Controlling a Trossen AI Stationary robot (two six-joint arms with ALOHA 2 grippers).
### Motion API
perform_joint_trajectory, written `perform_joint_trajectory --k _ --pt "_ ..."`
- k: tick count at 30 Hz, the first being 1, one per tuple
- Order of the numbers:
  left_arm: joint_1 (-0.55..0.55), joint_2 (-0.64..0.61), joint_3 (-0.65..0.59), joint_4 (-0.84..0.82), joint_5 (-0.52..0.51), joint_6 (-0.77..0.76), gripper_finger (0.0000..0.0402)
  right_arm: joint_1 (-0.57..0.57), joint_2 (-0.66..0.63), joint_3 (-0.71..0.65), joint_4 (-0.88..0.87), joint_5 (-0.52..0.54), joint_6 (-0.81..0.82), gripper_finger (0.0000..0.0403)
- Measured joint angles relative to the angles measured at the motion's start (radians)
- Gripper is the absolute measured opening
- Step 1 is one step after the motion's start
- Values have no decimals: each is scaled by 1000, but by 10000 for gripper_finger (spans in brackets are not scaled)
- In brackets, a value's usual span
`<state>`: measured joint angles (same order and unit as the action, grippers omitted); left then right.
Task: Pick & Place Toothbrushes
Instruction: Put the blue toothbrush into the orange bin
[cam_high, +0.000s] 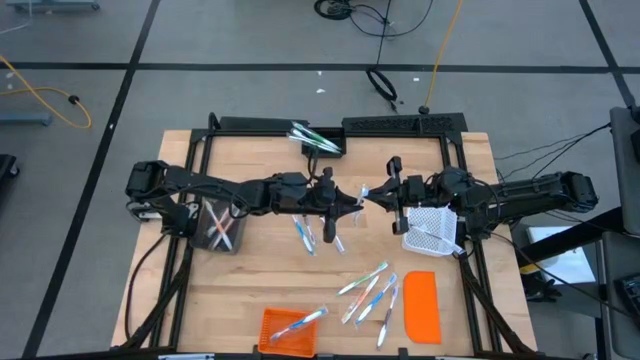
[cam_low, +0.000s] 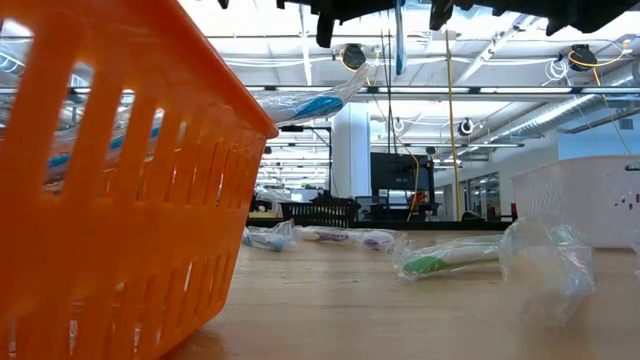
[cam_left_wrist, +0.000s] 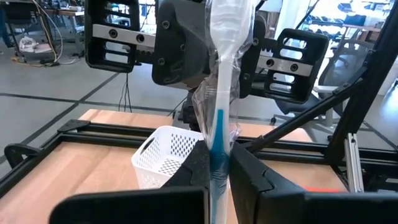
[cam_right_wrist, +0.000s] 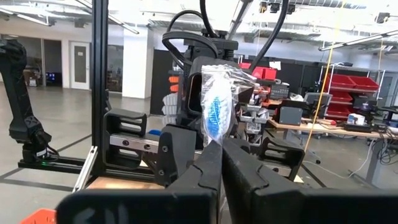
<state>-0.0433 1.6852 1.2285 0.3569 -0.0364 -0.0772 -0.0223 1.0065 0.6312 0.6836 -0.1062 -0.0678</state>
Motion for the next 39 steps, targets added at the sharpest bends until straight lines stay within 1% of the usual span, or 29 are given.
perform_joint_trajectory --k 6,11,14,19,21,29,33,36,39 --pt "-1 -16 0 -97 -42 -3 19 0 1 0 -24 0 -1 25" --pt "-10 -43 0 -191 -57 -4 19 0 0 0 -38 0 0 42" --pt "-23 -63 -1 -257 -85 -6 19 0 -1 0 -46 0 1 52" --pt "-47 -115 0 -428 -150 -28 18 0 -2 2 -67 0 3 65" --pt "-63 -140 -2 -523 -157 -47 18 -1 -4 2 -75 0 3 68" --pt "-152 -213 -1 -769 -146 -195 21 -1 -14 2 -98 1 3 69" --pt "-212 -213 -1 -830 -94 -255 18 -1 -14 2 -102 1 3 69" --pt "-256 -212 -1 -834 -45 -310 20 -1 -14 2 -99 4 3 69" --pt "-301 -212 -1 -833 -29 -350 23 -1 -14 2 -97 5 3 69"
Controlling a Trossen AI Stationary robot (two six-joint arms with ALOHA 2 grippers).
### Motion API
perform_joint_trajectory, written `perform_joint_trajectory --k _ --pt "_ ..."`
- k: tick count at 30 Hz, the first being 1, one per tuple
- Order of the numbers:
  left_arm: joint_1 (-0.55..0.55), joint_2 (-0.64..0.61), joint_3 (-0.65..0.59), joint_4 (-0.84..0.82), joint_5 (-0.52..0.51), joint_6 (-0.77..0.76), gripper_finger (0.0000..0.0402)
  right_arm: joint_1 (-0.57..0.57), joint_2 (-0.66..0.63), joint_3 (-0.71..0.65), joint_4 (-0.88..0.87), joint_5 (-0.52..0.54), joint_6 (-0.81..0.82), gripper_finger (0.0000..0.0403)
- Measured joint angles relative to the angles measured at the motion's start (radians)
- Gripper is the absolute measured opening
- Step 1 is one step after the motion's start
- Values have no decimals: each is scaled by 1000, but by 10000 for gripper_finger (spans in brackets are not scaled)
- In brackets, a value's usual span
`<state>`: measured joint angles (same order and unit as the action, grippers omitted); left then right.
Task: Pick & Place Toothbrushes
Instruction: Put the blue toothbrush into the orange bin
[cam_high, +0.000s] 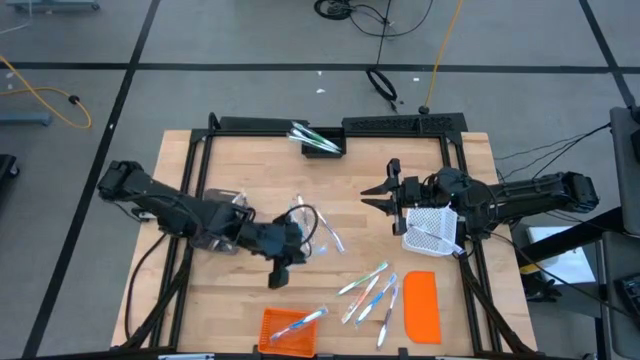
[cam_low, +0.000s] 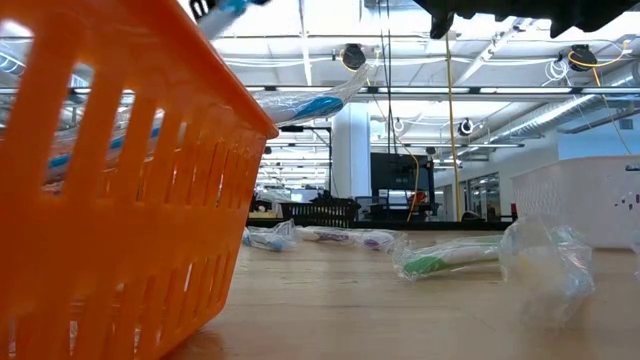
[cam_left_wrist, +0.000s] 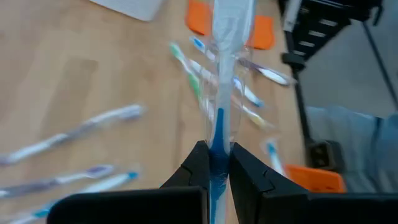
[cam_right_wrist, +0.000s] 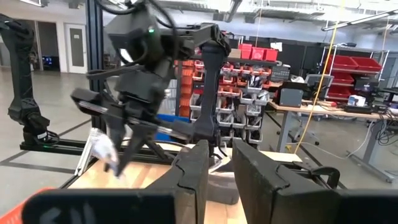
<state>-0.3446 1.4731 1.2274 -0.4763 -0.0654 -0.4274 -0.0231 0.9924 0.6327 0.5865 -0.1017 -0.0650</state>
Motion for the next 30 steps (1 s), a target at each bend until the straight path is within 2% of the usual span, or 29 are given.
perform_joint_trajectory --k 10,19,26,30 --pt "-146 19 -1 55 -39 -112 23 0 0 0 4 0 0 68" --pt "-249 135 0 210 -31 -218 17 -2 0 -2 15 0 1 68" --pt "-275 227 0 284 -16 -325 30 -2 0 -2 23 0 1 68" --pt "-266 264 0 292 21 -360 21 -2 0 -2 19 0 1 68"
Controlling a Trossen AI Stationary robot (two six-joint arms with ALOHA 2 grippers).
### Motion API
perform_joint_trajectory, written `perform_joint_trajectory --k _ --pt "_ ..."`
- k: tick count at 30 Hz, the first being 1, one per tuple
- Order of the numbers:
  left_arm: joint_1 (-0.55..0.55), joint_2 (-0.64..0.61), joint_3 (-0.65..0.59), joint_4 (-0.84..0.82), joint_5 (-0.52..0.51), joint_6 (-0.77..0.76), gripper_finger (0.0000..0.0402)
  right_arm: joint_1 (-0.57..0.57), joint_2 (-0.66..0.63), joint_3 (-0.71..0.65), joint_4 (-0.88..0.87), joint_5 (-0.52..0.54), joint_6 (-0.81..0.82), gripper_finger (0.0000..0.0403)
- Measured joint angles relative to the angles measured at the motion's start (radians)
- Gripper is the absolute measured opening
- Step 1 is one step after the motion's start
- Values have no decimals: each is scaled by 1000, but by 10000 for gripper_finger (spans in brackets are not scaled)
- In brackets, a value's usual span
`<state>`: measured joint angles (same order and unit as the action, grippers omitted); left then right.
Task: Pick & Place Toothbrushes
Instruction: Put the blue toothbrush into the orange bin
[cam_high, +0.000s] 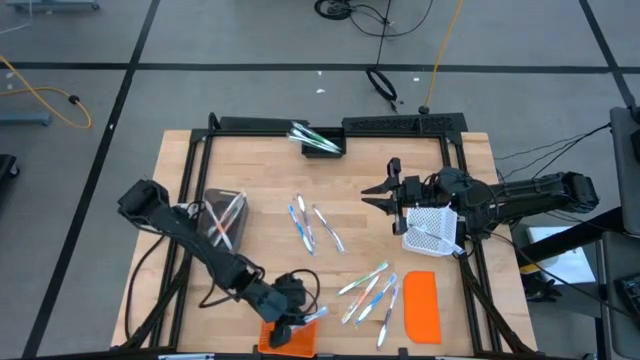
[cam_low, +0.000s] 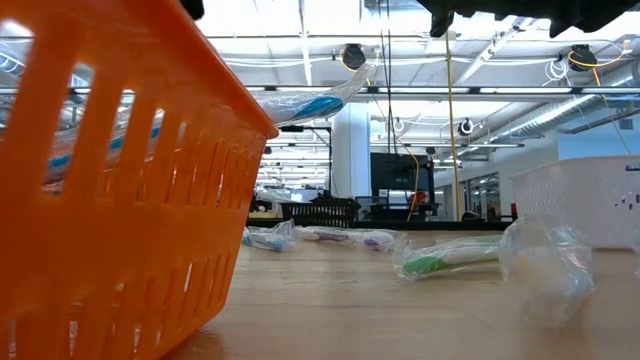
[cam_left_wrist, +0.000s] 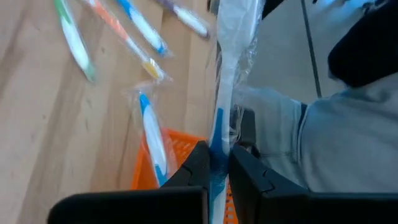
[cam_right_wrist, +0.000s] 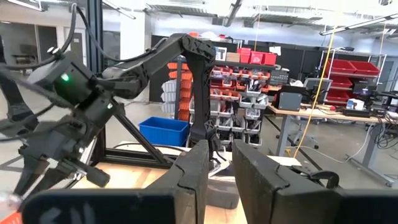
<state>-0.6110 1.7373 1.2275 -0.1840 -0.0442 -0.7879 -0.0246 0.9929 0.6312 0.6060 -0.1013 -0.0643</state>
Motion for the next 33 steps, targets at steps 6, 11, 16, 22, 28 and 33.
perform_joint_trajectory --k 6,11,16,22,28,33 --pt "31 28 0 -8 54 -28 9 0 0 0 -10 0 0 68" --pt "32 26 0 -35 72 -65 37 0 0 0 -12 0 0 68" --pt "27 26 0 -92 86 -125 72 0 0 0 -13 0 0 68" --pt "28 26 0 -110 73 -137 113 0 0 0 -13 0 0 68" --pt "24 26 0 -118 73 -157 146 0 0 0 -16 0 0 68" --pt "33 26 0 -125 73 -123 164 0 0 0 -16 0 -1 68"
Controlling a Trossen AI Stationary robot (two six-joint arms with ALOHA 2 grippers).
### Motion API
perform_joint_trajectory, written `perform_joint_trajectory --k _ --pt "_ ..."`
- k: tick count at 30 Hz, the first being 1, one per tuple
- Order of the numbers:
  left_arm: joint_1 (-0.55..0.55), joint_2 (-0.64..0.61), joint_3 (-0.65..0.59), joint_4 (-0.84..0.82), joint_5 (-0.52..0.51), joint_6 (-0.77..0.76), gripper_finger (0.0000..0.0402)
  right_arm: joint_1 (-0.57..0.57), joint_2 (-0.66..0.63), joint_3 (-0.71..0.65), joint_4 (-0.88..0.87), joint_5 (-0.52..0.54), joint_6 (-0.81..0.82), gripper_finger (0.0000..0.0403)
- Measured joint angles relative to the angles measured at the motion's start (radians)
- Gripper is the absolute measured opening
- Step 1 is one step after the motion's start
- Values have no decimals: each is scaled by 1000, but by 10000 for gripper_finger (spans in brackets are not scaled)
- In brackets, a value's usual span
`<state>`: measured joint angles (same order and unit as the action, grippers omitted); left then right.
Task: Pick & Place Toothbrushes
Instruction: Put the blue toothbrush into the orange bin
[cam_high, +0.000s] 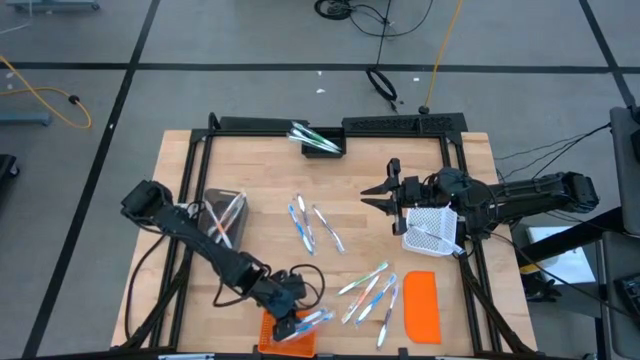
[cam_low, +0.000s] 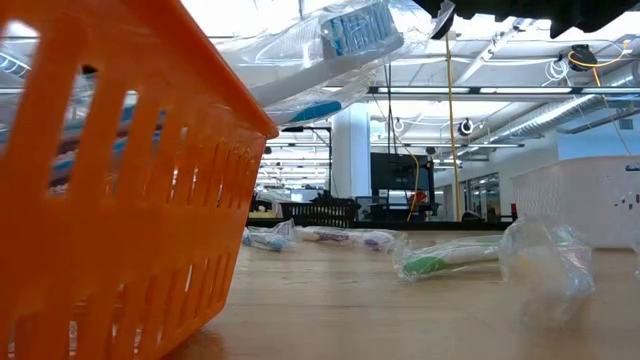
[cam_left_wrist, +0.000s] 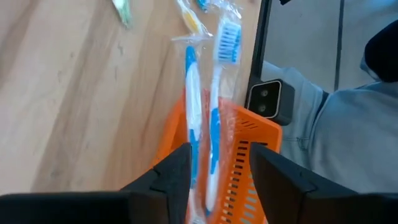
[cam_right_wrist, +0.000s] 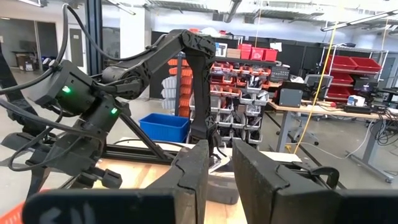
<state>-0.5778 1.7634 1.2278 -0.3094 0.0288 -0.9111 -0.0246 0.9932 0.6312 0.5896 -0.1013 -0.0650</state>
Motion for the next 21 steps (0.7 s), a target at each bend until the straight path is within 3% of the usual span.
perform_joint_trajectory --k 21 --pt "139 -1 0 -228 32 253 159 0 0 0 -12 0 0 68"
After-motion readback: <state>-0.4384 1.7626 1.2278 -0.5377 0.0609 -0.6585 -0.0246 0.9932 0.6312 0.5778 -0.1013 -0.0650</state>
